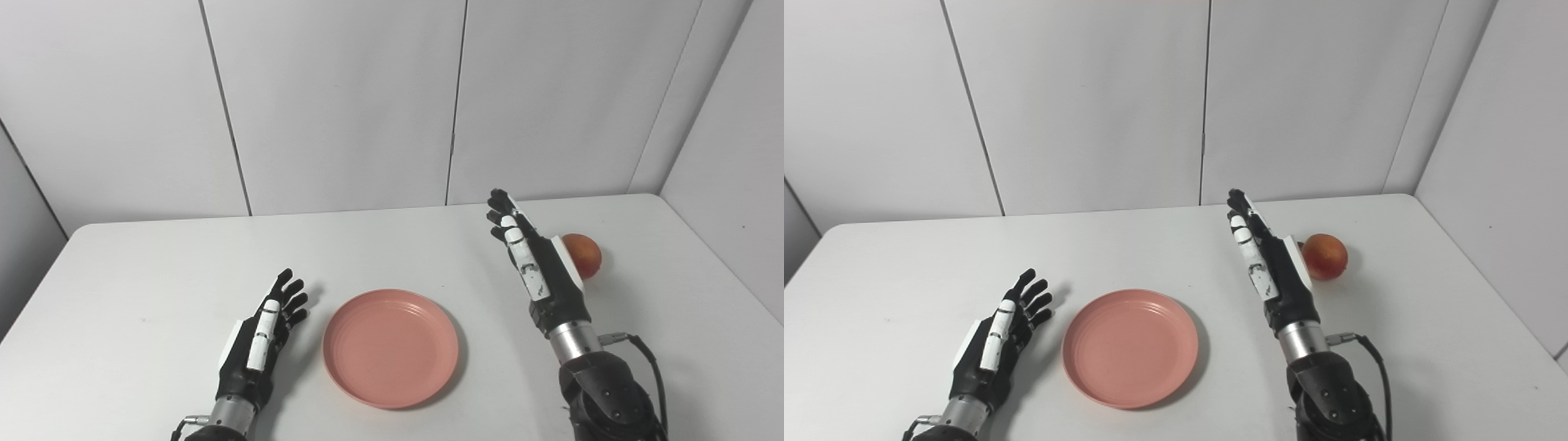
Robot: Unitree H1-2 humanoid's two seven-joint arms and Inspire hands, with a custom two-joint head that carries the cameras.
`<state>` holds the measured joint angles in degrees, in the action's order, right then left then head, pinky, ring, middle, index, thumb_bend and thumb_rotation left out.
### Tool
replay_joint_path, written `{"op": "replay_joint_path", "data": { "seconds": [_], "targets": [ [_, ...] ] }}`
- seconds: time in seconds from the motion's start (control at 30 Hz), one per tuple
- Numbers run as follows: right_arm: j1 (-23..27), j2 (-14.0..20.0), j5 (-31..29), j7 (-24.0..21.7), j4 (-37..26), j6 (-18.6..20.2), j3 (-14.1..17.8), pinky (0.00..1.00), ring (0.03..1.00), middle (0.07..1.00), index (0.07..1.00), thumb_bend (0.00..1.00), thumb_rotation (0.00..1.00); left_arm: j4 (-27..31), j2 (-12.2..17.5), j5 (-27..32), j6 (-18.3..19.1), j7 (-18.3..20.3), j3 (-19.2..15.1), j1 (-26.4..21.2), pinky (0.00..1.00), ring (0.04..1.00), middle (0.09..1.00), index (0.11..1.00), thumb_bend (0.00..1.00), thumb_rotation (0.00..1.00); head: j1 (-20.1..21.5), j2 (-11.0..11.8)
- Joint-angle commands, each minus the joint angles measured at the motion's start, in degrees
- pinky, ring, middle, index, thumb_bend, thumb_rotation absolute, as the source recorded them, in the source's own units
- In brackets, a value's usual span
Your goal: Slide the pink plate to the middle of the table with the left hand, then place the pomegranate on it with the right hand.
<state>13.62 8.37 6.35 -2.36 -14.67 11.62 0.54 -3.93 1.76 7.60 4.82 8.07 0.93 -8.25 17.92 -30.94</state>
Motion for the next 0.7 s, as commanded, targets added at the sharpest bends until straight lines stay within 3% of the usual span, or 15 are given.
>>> {"op": "replay_joint_path", "data": {
  "seconds": [0.0, 0.1, 0.27, 0.4, 0.47, 0.57, 0.6, 0.67],
  "targets": [
    [2.55, 2.13, 3.76, 0.83, -1.97, -0.64, 0.08, 0.87, 0.897, 0.906, 0.897, 0.39, 1.0, -0.62, 0.7, 0.47, -1.32, 0.68, -0.42, -0.95, 0.92, 0.918, 0.932, 0.929, 0.4, 1.0, 0.08, 0.06],
    [3.06, 4.79, 6.79, 0.89, -2.03, -0.77, 0.6, 0.86, 0.896, 0.905, 0.891, 0.43, 1.0, -1.31, 1.03, 1.03, -2.27, 1.11, -0.74, -0.88, 0.92, 0.916, 0.929, 0.926, 0.39, 1.0, 1.68, 1.16],
    [3.91, 7.88, 13.46, 2.93, -1.34, -0.9, 1.36, 0.81, 0.866, 0.885, 0.887, 0.59, 1.0, -1.55, 1.05, 1.81, -2.07, 1.32, -1.27, -0.72, 0.92, 0.916, 0.929, 0.929, 0.37, 1.0, 2.89, 1.98],
    [4.67, 9.53, 17.38, 4.29, -0.18, -1.47, 2.02, 0.82, 0.866, 0.882, 0.889, 0.62, 0.98, -2.12, 1.15, 2.11, -2.19, 1.46, -1.75, -0.76, 0.92, 0.915, 0.929, 0.929, 0.36, 1.0, 4.98, 3.19],
    [5.06, 10.04, 18.72, 5.01, 0.41, -1.23, 2.52, 0.81, 0.871, 0.889, 0.893, 0.64, 0.92, -2.55, 1.26, 2.81, -2.24, 1.94, -1.99, -0.83, 0.92, 0.915, 0.93, 0.929, 0.35, 1.0, 5.57, 3.65],
    [5.57, 10.12, 19.98, 6.44, 1.67, -1.18, 3.6, 0.8, 0.86, 0.877, 0.895, 0.77, 0.69, -3.0, 1.38, 3.52, -2.01, 2.46, -2.17, -0.96, 0.95, 0.931, 0.943, 0.94, 0.35, 1.0, 5.71, 3.85],
    [5.76, 10.33, 20.79, 6.91, 2.19, -1.01, 3.8, 0.8, 0.86, 0.877, 0.895, 0.78, 0.68, -3.11, 1.4, 3.6, -1.94, 2.49, -2.26, -1.0, 0.95, 0.931, 0.943, 0.94, 0.35, 1.0, 5.82, 3.86],
    [6.07, 10.97, 22.48, 7.59, 3.14, -1.08, 3.96, 0.78, 0.856, 0.876, 0.901, 0.82, 0.57, -3.33, 1.5, 3.79, -1.99, 2.62, -2.37, -1.08, 0.95, 0.929, 0.941, 0.938, 0.35, 1.0, 6.04, 3.95]
  ]
}}
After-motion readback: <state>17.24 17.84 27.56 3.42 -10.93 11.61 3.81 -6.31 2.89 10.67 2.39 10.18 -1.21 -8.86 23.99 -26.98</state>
